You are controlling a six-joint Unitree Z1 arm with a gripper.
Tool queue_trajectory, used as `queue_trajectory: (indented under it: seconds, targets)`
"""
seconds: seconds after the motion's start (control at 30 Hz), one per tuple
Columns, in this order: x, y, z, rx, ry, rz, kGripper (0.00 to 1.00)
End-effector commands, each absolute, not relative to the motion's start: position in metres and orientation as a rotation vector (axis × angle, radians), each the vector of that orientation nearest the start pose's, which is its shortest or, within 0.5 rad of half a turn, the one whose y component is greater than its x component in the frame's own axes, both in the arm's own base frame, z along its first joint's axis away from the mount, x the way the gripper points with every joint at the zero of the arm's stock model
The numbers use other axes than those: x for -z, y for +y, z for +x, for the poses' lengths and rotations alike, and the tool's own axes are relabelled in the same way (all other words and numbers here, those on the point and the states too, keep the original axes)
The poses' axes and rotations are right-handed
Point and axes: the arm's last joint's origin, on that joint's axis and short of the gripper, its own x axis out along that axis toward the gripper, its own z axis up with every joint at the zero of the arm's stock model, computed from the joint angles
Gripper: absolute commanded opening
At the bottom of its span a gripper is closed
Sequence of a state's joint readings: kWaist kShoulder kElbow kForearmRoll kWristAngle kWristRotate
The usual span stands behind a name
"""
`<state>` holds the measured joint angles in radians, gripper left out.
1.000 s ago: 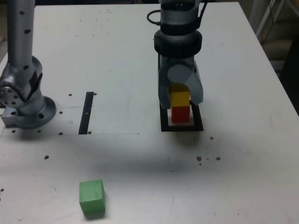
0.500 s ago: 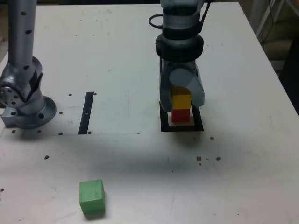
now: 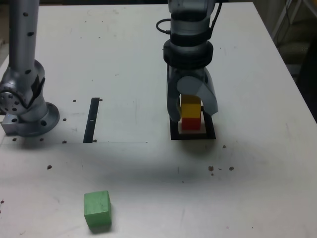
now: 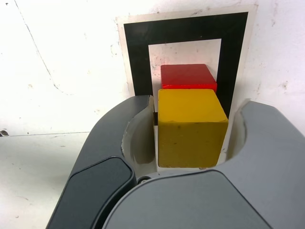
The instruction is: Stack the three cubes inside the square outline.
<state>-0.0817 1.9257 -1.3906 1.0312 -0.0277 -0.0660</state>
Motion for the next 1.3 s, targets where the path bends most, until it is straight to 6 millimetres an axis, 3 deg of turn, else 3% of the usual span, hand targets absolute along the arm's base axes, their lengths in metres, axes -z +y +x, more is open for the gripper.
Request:
queue_trajectory:
  seconds: [0.0, 0.27, 0.53, 0.83, 1.07, 1.27]
  targets:
    - [-0.249, -0.028, 0.338, 0.035, 1.569, -0.011, 0.99]
    - [-0.257, -0.027, 0.334, 0.023, 1.550, 0.001, 0.99]
    - [-0.277, -0.024, 0.317, -0.010, 1.521, 0.029, 0.99]
    - [-0.301, -0.019, 0.278, -0.039, 1.520, 0.055, 0.99]
    - [-0.306, -0.022, 0.243, -0.026, 1.590, 0.073, 0.99]
    - [-0.306, -0.032, 0.225, 0.003, 1.629, 0.107, 0.99]
